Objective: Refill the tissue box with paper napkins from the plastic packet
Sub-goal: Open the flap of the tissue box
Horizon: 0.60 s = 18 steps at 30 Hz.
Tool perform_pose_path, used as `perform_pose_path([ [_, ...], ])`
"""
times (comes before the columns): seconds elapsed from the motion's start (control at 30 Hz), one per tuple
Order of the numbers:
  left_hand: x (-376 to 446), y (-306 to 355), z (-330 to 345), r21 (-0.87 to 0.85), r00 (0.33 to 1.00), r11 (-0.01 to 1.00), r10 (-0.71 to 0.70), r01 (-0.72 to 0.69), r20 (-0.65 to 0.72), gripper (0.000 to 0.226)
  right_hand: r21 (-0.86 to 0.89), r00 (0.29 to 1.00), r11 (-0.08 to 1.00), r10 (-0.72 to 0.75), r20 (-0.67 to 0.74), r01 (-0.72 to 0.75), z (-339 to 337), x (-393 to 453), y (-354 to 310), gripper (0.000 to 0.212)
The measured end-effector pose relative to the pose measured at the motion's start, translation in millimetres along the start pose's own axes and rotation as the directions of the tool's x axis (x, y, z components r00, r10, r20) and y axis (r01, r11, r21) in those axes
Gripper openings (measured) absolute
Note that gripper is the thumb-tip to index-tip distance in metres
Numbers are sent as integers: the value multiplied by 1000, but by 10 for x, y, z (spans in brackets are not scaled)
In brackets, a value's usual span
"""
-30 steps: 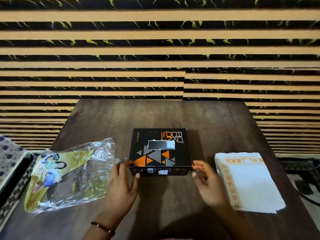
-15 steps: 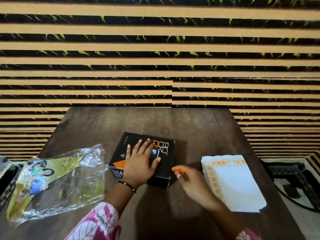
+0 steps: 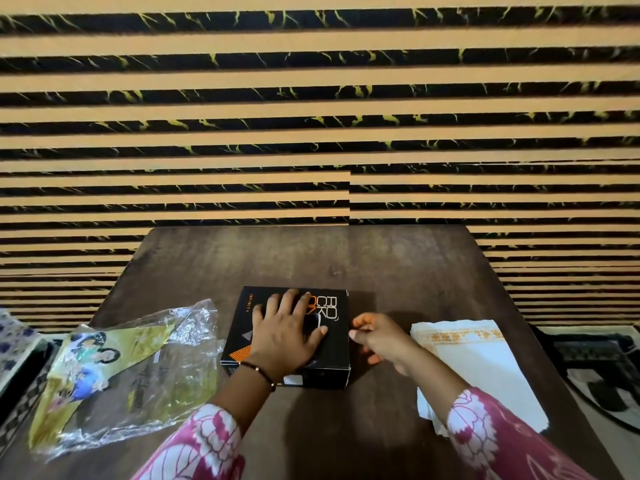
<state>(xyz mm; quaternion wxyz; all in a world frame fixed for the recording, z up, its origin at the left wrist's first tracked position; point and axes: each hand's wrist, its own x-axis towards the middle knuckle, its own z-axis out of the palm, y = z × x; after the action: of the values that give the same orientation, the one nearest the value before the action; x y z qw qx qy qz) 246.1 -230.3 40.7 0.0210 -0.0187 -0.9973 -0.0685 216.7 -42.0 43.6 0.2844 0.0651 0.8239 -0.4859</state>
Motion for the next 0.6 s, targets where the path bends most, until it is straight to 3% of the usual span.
perform_pose_path([
  [0.3,30,20,141,-33,1000,999,-20,20,-5,78,130,989,985,100,109,-114,-97,63,-114,27],
  [0.6,13,19,131,-23,1000,999,-26,26,8,79,217,985,966,115,129,-141,-95,63,-113,18],
])
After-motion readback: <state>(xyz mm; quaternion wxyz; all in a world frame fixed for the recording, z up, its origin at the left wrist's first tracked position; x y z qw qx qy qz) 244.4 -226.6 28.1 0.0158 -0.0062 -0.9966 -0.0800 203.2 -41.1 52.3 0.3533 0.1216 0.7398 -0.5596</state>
